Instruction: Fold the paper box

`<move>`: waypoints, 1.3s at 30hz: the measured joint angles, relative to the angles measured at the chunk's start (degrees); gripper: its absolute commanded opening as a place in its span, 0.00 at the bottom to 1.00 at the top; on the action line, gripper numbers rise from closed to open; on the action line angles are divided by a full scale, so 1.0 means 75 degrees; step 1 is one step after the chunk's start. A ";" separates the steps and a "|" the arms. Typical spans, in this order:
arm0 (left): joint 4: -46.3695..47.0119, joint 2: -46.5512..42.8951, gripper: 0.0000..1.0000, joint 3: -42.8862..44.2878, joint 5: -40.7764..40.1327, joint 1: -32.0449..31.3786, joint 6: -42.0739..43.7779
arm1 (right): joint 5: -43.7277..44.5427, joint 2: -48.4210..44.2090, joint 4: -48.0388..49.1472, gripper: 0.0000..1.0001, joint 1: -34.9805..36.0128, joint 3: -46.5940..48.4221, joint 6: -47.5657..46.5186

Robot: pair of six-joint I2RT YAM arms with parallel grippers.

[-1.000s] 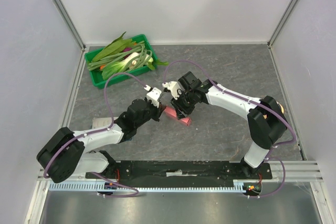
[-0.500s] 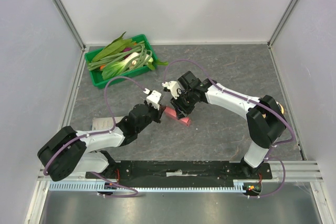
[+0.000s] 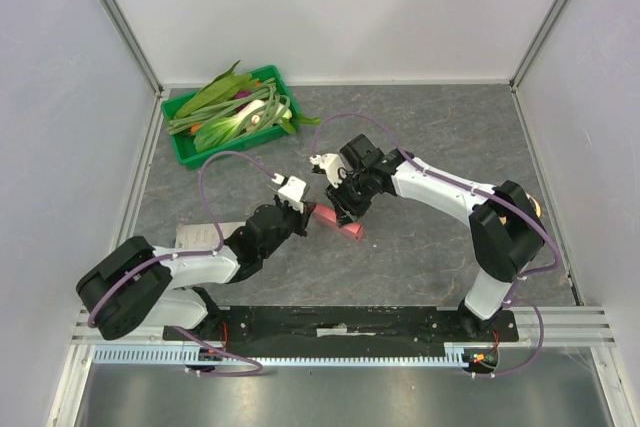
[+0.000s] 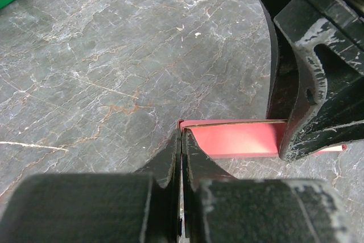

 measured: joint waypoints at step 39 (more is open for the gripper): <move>-0.0603 0.0356 0.02 0.0513 -0.1207 -0.0516 -0.0428 | 0.2667 -0.3550 0.0318 0.36 0.0522 -0.2104 0.2259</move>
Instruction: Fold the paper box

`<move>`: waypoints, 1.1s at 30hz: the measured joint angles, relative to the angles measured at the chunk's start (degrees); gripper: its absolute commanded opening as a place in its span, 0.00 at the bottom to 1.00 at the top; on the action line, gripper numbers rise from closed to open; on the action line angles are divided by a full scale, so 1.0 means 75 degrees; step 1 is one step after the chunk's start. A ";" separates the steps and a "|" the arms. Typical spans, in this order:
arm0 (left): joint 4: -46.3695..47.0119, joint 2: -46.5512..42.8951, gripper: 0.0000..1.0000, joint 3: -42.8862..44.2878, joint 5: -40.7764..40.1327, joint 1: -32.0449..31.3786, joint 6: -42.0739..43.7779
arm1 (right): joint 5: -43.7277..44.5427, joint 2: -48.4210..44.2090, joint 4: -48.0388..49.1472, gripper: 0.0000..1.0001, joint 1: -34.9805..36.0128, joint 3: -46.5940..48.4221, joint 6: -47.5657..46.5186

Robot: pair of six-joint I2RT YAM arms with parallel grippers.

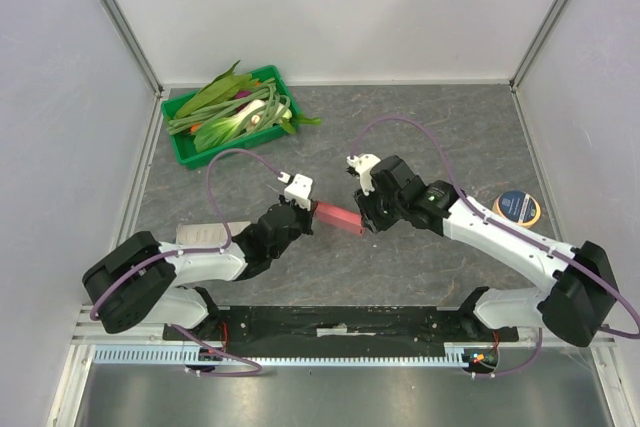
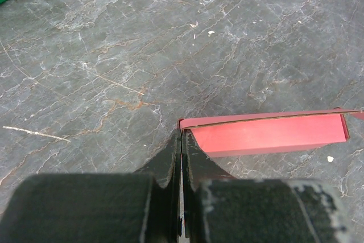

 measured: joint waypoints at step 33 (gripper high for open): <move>-0.0175 0.0064 0.02 0.0128 -0.0361 -0.0224 -0.0009 | 0.1547 0.0804 0.0358 0.22 0.0329 0.0000 -0.0172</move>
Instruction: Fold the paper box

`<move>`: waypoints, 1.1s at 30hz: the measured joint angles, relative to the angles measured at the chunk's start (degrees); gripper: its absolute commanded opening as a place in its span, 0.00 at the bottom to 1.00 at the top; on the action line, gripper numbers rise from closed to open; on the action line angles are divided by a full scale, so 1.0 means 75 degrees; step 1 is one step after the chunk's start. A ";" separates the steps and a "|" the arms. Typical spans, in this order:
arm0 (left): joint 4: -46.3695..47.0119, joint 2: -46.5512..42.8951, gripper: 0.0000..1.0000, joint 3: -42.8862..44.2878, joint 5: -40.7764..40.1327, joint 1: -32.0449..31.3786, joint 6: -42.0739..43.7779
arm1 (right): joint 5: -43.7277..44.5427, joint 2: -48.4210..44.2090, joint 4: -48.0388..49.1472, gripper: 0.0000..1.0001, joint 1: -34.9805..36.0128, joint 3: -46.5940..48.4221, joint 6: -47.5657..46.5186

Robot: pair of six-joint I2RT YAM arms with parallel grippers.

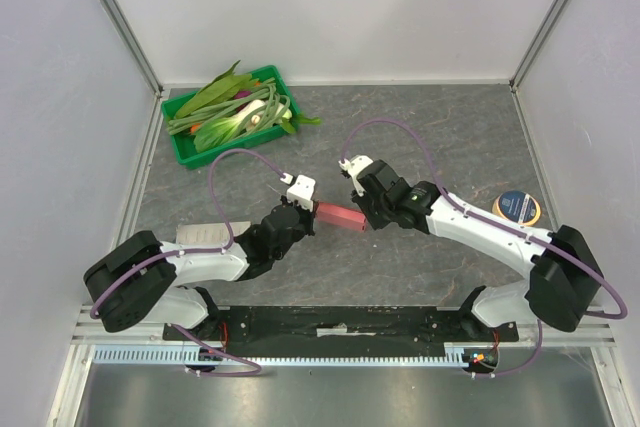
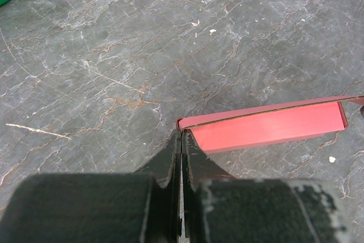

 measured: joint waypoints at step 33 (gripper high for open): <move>-0.0440 0.0146 0.02 0.0303 -0.0621 -0.0271 -0.0090 | -0.0038 0.0909 -0.1177 0.00 -0.0061 0.1040 0.2841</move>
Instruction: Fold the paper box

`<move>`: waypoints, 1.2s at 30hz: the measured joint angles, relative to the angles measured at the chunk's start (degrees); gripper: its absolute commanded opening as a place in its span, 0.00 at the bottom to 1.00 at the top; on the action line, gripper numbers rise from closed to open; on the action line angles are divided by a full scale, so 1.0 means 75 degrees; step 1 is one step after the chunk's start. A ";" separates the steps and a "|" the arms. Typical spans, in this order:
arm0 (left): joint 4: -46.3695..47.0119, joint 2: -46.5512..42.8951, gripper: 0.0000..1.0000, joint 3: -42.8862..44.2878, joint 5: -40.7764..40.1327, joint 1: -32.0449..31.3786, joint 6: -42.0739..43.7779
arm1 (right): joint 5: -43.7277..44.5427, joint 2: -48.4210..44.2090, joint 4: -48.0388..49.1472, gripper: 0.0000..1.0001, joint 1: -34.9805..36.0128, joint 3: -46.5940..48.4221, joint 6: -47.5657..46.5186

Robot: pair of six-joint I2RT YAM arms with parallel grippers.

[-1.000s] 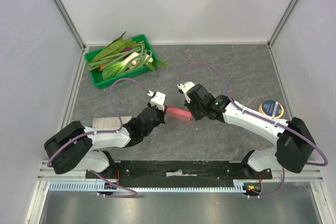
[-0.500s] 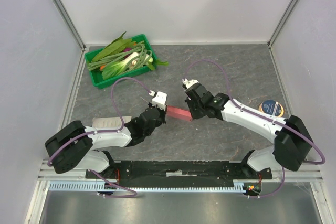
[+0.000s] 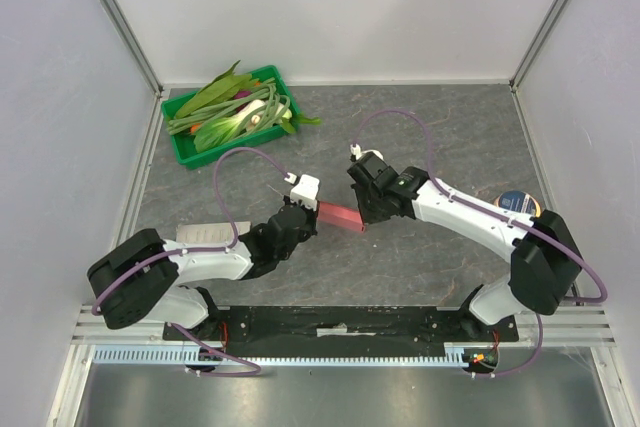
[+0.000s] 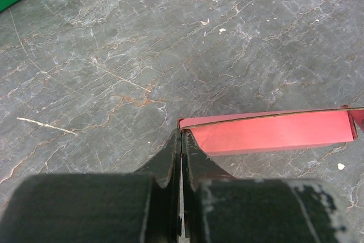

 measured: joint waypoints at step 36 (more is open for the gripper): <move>-0.0015 0.0210 0.02 0.0146 -0.0469 -0.0189 0.0003 | 0.0003 -0.0344 0.0793 0.00 -0.0542 -0.0644 0.3442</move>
